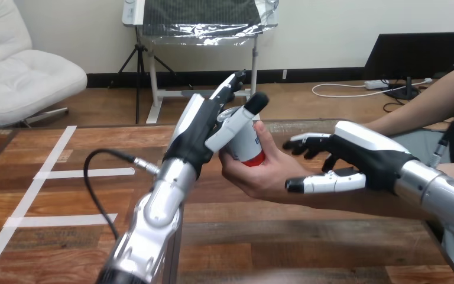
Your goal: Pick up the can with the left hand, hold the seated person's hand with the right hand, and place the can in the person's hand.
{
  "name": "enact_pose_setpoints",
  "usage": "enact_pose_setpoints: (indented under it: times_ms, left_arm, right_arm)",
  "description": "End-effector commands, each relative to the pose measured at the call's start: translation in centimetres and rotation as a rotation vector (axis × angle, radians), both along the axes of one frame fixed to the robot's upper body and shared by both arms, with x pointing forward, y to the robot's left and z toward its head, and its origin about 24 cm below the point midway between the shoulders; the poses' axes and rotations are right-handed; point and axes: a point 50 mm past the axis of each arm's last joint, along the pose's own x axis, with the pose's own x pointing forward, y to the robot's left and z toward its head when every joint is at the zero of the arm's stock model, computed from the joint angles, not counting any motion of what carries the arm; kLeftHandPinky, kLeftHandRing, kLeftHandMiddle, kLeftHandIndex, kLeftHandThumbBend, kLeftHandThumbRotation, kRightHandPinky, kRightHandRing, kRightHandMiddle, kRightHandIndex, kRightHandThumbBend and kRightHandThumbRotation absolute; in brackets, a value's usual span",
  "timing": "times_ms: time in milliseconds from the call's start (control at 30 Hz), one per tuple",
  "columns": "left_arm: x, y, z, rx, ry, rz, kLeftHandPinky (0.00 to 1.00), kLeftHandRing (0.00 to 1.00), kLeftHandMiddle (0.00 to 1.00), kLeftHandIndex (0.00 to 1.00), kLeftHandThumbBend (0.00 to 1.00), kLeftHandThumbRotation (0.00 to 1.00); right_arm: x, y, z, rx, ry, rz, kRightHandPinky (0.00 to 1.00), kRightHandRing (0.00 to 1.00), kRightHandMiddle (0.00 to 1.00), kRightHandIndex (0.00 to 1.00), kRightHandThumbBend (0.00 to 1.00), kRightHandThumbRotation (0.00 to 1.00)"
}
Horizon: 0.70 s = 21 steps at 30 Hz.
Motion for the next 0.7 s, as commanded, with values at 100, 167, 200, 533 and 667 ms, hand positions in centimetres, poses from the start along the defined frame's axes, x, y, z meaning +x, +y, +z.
enact_pose_setpoints:
  times_ms: [100,167,200,533,667]
  left_arm:
    - [-1.5,1.4,2.1,-0.086,-0.136,0.052,0.92,0.94,0.94,0.93,0.88,1.00]
    - [-1.7,1.5,2.1,-0.088,-0.140,0.058,0.92,0.94,0.94,0.93,0.88,1.00]
    - [-2.0,1.7,2.2,-0.092,-0.147,0.063,0.92,0.94,0.94,0.93,0.88,1.00]
    - [-4.3,3.0,2.7,-0.126,-0.189,0.075,0.92,0.92,0.91,0.90,0.87,1.00]
    - [-5.6,3.6,2.9,-0.155,-0.212,0.071,0.90,0.91,0.91,0.89,0.88,1.00]
  right_arm:
    - [-0.4,0.0,1.9,0.151,-0.125,-0.031,0.71,0.88,0.91,0.94,1.00,0.99]
    - [-0.5,0.0,2.0,0.164,-0.130,-0.033,0.71,0.89,0.92,0.95,1.00,0.99]
    - [-0.6,0.0,2.0,0.177,-0.135,-0.035,0.72,0.89,0.92,0.95,1.00,0.99]
    - [-1.3,0.1,2.8,0.260,-0.176,-0.036,0.75,0.90,0.93,0.95,1.00,1.00]
    - [-1.6,0.3,3.1,0.303,-0.188,-0.032,0.76,0.90,0.92,0.94,1.00,1.00]
